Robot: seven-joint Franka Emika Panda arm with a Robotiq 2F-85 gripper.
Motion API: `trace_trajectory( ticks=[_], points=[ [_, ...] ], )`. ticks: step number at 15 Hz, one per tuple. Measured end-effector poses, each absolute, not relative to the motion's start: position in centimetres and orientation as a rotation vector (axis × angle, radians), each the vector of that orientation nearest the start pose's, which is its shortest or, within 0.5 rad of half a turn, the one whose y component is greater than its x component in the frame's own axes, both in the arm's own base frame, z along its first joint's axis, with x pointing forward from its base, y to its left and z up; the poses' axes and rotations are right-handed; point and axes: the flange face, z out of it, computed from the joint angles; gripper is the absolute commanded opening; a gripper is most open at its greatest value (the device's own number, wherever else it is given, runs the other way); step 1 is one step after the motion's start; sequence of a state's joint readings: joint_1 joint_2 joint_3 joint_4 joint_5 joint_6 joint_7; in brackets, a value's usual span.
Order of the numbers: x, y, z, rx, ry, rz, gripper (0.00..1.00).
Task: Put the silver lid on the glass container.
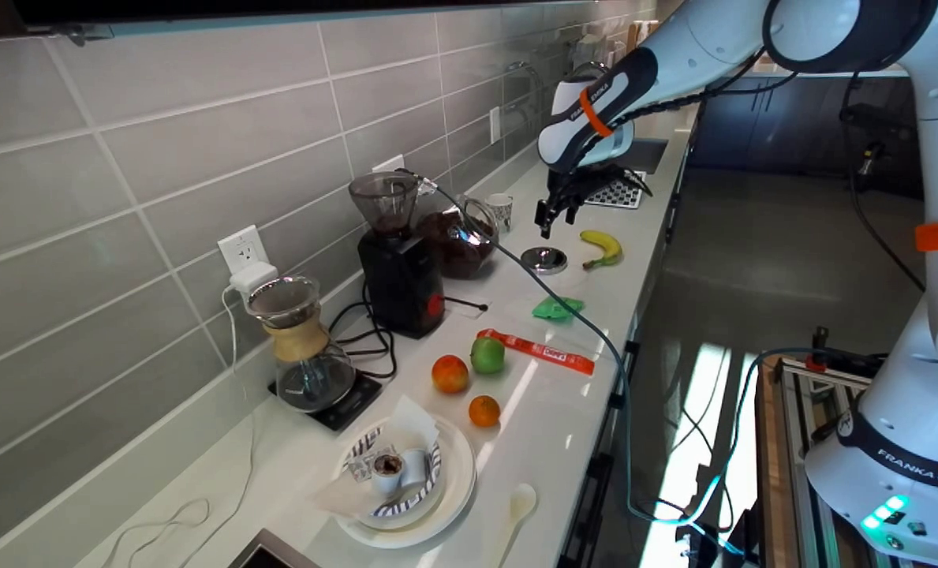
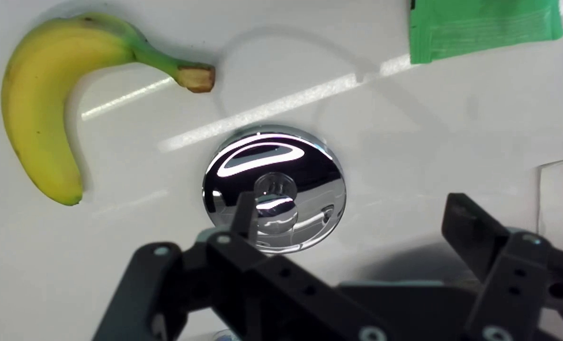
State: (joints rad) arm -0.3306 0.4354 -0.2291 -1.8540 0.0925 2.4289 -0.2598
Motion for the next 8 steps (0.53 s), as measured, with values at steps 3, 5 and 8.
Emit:
trace_trajectory(
  ticks=[3, 5, 8],
  points=[
    [57.5, -34.9, 29.1, -3.184, 0.493, -0.207, 1.00],
    [58.0, -36.1, 28.2, -3.186, 0.465, -0.209, 1.00],
    [58.1, -37.9, 27.0, -3.181, 0.438, -0.212, 1.00]
  ],
)
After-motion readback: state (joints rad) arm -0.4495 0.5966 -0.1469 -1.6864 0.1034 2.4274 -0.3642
